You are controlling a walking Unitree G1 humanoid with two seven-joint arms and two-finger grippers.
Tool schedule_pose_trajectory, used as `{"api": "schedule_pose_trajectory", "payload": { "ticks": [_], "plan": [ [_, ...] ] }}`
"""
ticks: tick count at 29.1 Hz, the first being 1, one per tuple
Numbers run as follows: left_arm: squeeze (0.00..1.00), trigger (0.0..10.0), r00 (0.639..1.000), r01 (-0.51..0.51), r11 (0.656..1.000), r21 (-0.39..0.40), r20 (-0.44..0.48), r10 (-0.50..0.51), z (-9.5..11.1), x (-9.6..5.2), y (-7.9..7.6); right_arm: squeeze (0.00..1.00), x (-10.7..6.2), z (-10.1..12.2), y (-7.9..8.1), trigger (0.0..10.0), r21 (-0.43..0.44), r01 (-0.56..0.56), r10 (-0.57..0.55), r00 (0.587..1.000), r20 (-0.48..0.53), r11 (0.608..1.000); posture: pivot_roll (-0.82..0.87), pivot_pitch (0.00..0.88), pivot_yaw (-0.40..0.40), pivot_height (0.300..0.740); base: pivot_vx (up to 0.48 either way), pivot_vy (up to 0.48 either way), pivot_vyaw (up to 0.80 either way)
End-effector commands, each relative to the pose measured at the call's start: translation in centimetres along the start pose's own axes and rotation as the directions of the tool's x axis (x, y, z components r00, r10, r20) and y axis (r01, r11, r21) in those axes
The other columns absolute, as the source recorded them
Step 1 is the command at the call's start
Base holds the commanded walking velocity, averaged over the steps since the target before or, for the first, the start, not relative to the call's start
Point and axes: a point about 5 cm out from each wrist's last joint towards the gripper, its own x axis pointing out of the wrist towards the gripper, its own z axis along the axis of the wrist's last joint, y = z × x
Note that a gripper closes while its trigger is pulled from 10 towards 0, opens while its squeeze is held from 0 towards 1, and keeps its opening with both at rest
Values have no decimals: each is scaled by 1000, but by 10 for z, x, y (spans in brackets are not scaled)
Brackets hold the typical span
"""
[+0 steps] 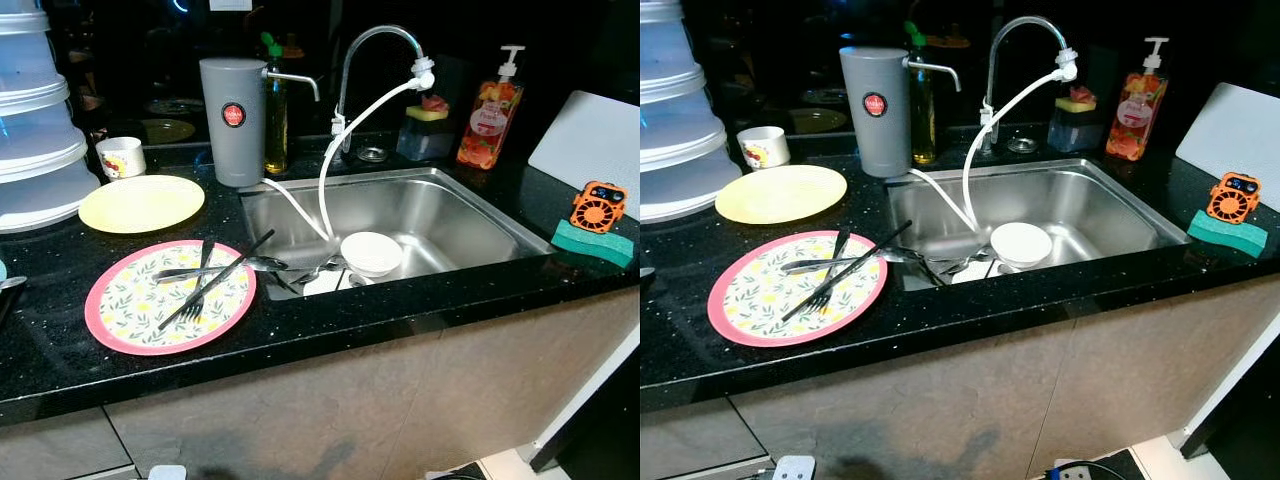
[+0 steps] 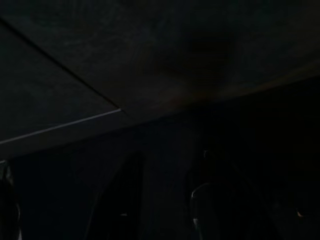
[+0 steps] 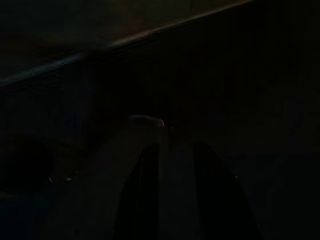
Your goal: Kitchen organization
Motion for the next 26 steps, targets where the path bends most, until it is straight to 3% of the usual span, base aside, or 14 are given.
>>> {"api": "schedule_pose_trajectory", "payload": {
  "ticks": [1,4,10,20,26],
  "plan": [
    [0,10000,998,58,998,-40,-8,-58,-6,-2,-5,0,1,8,5,10000,50,-28,26,998,49,998,4,12,3,740,0,0,0],
    [0,10000,998,56,998,-5,15,-56,-5,-3,-5,0,1,6,7,10000,-8,-41,41,997,58,999,4,14,11,740,0,0,0],
    [0,10000,1000,25,999,24,9,-26,-7,-3,-4,0,-1,8,8,10000,11,-73,71,989,129,997,10,15,9,740,0,0,0],
    [0,10000,997,-33,999,25,-63,34,-15,-5,4,0,-1,-6,2,10000,-85,-29,30,1000,3,996,4,14,-11,740,0,0,0],
    [0,10000,998,-23,999,43,-58,25,-16,-5,2,0,0,-3,4,10000,-88,-33,34,999,4,996,0,6,-10,740,0,0,0]
  ]
}}
